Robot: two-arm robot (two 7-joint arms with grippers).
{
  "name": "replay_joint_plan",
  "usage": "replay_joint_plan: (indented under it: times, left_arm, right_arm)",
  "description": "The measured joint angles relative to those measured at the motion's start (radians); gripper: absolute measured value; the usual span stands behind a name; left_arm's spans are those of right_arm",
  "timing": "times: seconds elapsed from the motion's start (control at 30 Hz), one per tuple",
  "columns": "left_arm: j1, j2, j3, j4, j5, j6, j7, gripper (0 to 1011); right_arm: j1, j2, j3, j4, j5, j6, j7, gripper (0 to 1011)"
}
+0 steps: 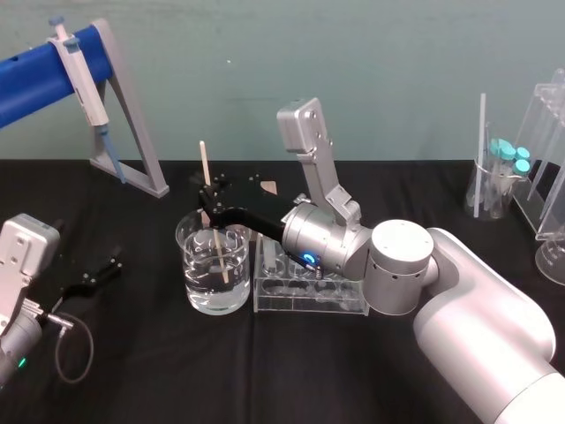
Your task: Hold the thermometer with one hand and immerse one end into the beaker, then reinsert it into the test tube rack.
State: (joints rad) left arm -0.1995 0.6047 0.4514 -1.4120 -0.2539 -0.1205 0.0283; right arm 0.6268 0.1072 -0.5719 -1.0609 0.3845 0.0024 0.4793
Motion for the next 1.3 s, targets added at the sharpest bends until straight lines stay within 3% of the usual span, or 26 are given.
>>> replay_joint_plan:
  times: [1.3]
  left_arm:
    - [0.000,0.000,0.000,0.000,0.000,0.000,0.000,1004]
  right_arm:
    - [-0.005,-0.001,0.008,-0.004,-0.010,0.008,-0.001,48]
